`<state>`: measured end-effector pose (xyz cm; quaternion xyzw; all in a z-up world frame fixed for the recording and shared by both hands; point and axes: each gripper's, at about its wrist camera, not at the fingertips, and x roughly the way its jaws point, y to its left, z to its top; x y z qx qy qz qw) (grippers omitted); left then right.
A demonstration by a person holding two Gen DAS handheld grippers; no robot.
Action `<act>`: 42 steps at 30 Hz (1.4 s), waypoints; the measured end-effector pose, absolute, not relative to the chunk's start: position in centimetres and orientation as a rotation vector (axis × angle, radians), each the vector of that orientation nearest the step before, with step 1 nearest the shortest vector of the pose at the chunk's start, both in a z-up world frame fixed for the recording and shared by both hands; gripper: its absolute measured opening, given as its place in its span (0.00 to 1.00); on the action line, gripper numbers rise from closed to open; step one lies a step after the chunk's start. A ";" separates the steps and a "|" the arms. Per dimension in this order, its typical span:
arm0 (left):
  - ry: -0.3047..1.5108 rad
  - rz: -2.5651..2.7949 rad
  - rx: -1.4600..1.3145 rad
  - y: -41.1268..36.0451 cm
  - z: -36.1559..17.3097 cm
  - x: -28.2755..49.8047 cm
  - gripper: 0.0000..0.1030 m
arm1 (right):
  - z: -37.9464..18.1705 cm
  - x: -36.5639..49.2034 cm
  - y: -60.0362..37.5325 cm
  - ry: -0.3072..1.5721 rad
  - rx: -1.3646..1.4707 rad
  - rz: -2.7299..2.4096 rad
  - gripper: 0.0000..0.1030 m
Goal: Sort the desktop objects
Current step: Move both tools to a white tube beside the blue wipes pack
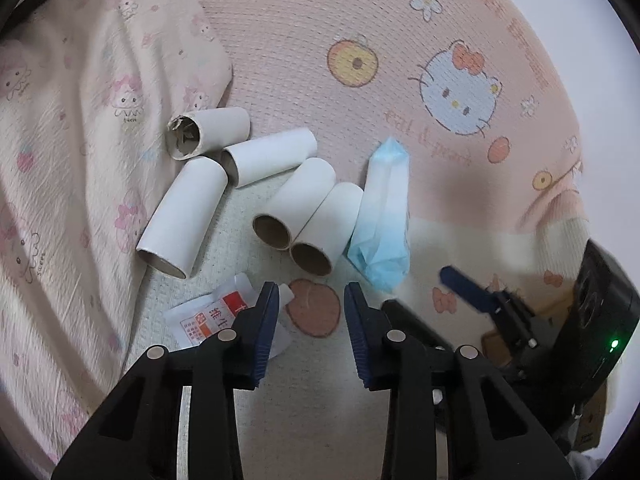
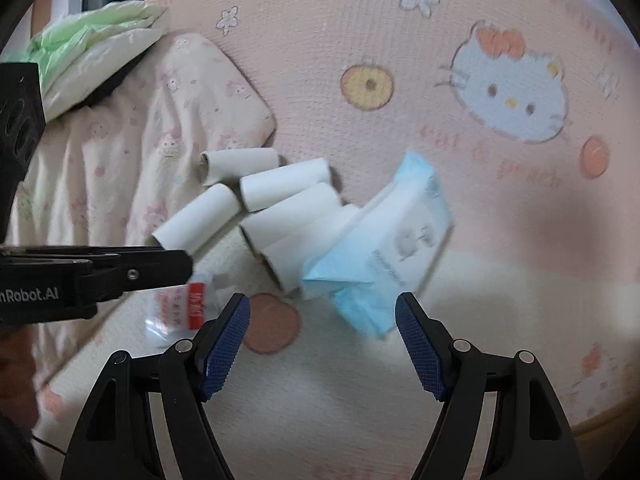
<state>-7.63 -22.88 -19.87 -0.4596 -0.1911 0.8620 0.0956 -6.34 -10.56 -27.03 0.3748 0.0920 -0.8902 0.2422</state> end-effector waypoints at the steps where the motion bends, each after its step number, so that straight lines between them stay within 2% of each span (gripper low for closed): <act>1: -0.601 2.538 -1.364 -23.1 -19.9 -7.8 0.36 | -27.0 -6.4 -10.8 0.236 1.026 -2.423 0.71; 3: -0.680 2.496 -1.369 -23.5 -19.9 -8.5 0.38 | -27.0 -6.3 -11.4 0.252 1.014 -2.423 0.71; 5: -0.707 2.448 -1.428 -23.5 -20.2 -9.4 0.45 | -27.1 -6.1 -12.1 0.304 0.982 -2.419 0.71; 8: -0.695 2.421 -1.461 -23.1 -20.3 -10.6 0.46 | -27.5 -6.2 -12.8 0.324 0.979 -2.400 0.71; 13: -0.638 2.468 -1.356 -22.2 -19.2 -11.3 0.46 | -27.8 -6.9 -12.9 0.189 1.019 -2.371 0.71; 17: -0.670 2.437 -1.370 -22.0 -19.9 -12.3 0.45 | -29.0 -8.1 -12.9 0.073 1.098 -2.337 0.71; 24: -0.678 2.403 -1.450 -21.4 -22.6 -14.1 0.45 | -30.6 -8.8 -12.8 0.097 1.149 -2.337 0.71; 29: -0.611 2.479 -1.468 -20.6 -23.5 -15.1 0.45 | -31.1 -9.8 -11.7 -0.061 1.213 -2.315 0.71; 33: -0.557 2.456 -1.517 -19.7 -24.6 -15.9 0.41 | -31.4 -10.0 -11.1 -0.089 1.236 -2.308 0.71; 40: -0.724 2.324 -1.540 -20.1 -25.5 -15.4 0.32 | -31.5 -9.8 -11.1 -0.065 1.246 -2.318 0.71; 42: -0.749 2.264 -1.542 -19.6 -25.7 -15.0 0.26 | -31.2 -9.5 -10.9 -0.053 1.232 -2.331 0.70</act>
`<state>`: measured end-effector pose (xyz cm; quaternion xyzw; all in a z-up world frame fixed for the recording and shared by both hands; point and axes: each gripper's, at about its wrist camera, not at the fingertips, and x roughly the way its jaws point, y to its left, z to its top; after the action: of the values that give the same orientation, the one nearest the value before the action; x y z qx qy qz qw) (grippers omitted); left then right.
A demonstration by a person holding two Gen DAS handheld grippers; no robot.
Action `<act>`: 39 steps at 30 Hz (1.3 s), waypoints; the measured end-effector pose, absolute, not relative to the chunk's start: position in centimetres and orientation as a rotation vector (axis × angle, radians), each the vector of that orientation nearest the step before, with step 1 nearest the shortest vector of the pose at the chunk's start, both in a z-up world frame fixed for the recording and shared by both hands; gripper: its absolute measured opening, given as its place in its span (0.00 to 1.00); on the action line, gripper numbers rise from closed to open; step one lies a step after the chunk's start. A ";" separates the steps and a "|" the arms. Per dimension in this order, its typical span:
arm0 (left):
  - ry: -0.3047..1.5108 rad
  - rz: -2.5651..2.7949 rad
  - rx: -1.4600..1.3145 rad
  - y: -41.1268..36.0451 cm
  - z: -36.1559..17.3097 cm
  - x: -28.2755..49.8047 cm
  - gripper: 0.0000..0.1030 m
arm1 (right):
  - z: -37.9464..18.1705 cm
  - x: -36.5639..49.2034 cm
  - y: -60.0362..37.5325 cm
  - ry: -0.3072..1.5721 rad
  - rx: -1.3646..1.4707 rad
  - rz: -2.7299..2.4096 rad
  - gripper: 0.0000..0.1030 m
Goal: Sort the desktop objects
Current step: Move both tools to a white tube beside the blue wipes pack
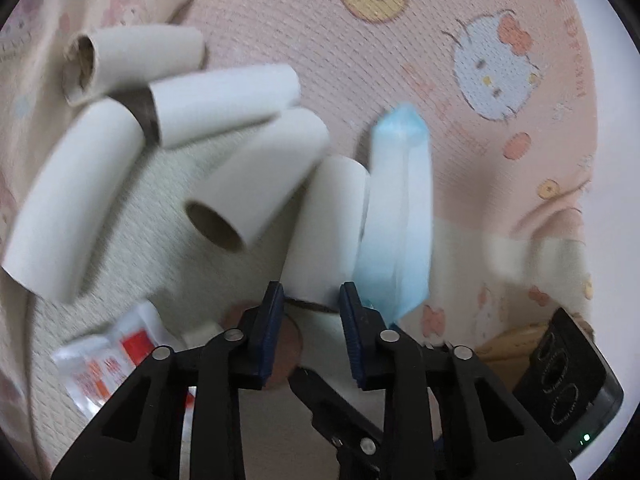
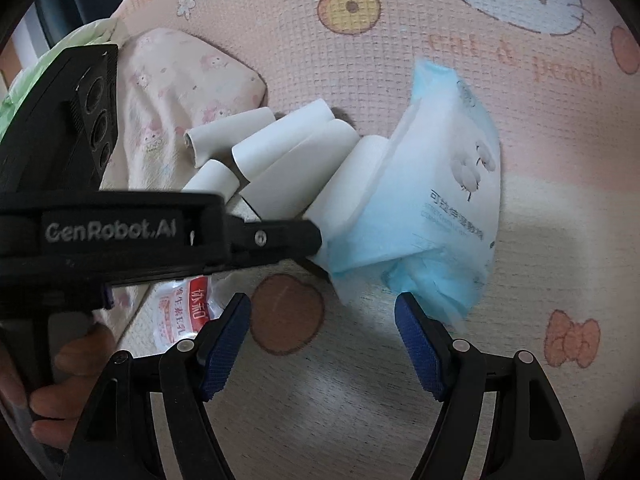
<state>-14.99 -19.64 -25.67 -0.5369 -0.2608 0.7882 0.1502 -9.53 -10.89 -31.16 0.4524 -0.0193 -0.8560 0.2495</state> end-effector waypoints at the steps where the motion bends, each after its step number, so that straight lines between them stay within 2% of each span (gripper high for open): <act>1: -0.765 2.233 -1.546 -19.5 -25.8 -14.8 0.25 | -31.0 -9.3 -10.7 -0.051 1.224 -2.339 0.69; 4: -0.778 2.208 -1.555 -19.0 -26.2 -14.5 0.22 | -30.5 -8.7 -10.1 -0.039 1.214 -2.369 0.68; 8: -0.866 2.137 -1.566 -19.1 -26.7 -14.7 0.22 | -30.9 -8.9 -9.8 -0.021 1.212 -2.375 0.57; 10: -0.902 2.125 -1.561 -19.4 -26.5 -15.0 0.28 | -31.1 -9.1 -9.7 0.009 1.219 -2.381 0.55; 12: -0.925 2.140 -1.541 -20.0 -26.2 -15.0 0.44 | -31.0 -9.2 -9.5 -0.001 1.209 -2.376 0.54; 16: -1.019 2.132 -1.541 -21.1 -25.9 -15.2 0.47 | -31.1 -9.6 -9.7 -0.015 1.227 -2.367 0.53; 18: -1.020 2.150 -1.533 -21.1 -25.6 -15.2 0.48 | -31.1 -9.8 -9.7 -0.041 1.253 -2.350 0.53; 22: -0.880 2.261 -1.524 -20.2 -25.0 -16.0 0.48 | -30.6 -10.1 -10.1 -0.046 1.245 -2.350 0.54; 28: -0.767 2.283 -1.543 -18.8 -25.4 -18.2 0.48 | -30.7 -10.8 -9.8 -0.088 1.256 -2.346 0.54; 29: -0.750 2.267 -1.562 -18.6 -25.7 -18.4 0.45 | -30.7 -10.8 -9.8 -0.083 1.256 -2.349 0.54; 30: -0.747 2.250 -1.579 -18.5 -26.0 -18.5 0.39 | -30.8 -11.0 -9.9 -0.078 1.260 -2.347 0.54; 37: -0.836 2.171 -1.594 -18.7 -27.1 -17.8 0.39 | -30.8 -11.1 -10.1 -0.072 1.231 -2.324 0.53; 39: -0.847 2.142 -1.600 -18.7 -27.3 -17.2 0.39 | -30.8 -11.0 -10.2 -0.070 1.222 -2.316 0.47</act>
<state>-17.19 -18.73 -27.31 -0.5623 -0.2976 0.7530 0.1679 -10.99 -10.16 -30.80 0.4507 -0.0258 -0.8541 0.2583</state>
